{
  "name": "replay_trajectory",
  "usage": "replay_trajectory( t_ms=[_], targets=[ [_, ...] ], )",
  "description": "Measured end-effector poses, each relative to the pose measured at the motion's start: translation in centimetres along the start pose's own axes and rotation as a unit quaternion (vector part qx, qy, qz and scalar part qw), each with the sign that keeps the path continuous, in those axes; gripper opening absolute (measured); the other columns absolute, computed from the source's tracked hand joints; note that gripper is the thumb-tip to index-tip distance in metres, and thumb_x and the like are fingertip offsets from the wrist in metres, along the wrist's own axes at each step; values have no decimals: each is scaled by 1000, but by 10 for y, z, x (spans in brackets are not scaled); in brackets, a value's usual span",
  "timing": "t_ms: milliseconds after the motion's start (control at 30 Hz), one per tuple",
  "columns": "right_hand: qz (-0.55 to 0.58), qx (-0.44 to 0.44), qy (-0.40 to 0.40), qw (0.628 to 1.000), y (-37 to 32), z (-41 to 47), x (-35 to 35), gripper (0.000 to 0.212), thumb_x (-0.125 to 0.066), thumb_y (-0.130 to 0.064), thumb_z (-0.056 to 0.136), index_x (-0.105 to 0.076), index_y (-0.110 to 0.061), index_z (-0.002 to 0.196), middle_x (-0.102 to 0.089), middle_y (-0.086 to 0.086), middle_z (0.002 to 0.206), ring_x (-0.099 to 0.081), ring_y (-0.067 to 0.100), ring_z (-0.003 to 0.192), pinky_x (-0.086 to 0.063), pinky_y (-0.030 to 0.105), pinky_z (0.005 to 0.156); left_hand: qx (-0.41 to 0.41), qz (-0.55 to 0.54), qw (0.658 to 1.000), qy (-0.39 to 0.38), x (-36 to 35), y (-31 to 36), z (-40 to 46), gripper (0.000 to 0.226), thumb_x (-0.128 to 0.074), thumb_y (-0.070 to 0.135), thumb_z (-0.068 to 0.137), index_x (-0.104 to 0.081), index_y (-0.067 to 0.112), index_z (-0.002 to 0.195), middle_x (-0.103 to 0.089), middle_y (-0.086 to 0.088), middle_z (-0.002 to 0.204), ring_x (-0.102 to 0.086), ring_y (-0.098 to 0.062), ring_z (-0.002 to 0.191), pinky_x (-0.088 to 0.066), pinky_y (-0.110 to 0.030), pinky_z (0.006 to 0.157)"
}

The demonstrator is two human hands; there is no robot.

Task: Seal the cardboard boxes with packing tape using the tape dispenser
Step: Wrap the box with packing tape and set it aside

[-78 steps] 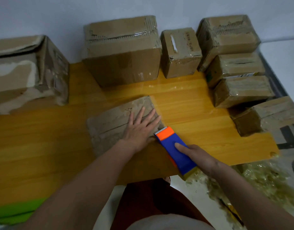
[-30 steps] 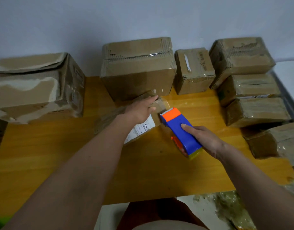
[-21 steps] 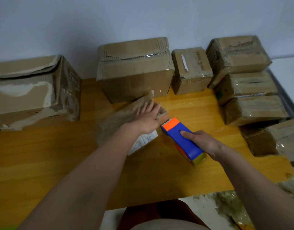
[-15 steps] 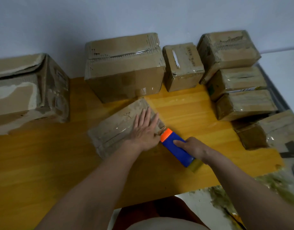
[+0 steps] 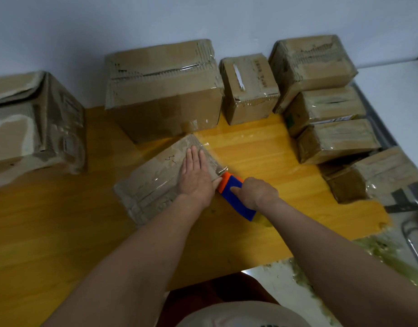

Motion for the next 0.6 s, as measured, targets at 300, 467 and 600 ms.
replay_trajectory(
  t_ms=[300,467,600],
  targets=[
    [29,-47,176,983,61,-5,5,60,-39,-57,94,-54,-1,112,-65,17,109,-63,35,99,-48,42,80,30,16,999,5,3,3,-3,103,-24,73,88,19,-2,145,17,-21,157,16,-31,146,13,-39,113],
    [39,-55,201,977,76,3,2,57,-39,-51,96,-46,2,117,-63,22,111,-61,39,101,-47,45,81,63,-14,997,53,1,11,0,113,-43,75,82,6,-1,150,2,-18,160,5,-30,148,8,-39,115],
    [2,-29,142,989,79,13,-21,50,-43,-37,98,-34,3,126,-60,24,118,-58,40,109,-43,44,85,61,-20,995,71,-4,10,-2,117,-57,70,78,5,2,150,-1,-14,161,3,-28,148,6,-37,116]
  ],
)
Point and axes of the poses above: each hand's wrist, its own z-axis towards the middle knuckle, its own x-axis out of the back of the hand, y = z × x, the point moved 3 cm from there along z, towards the middle knuckle
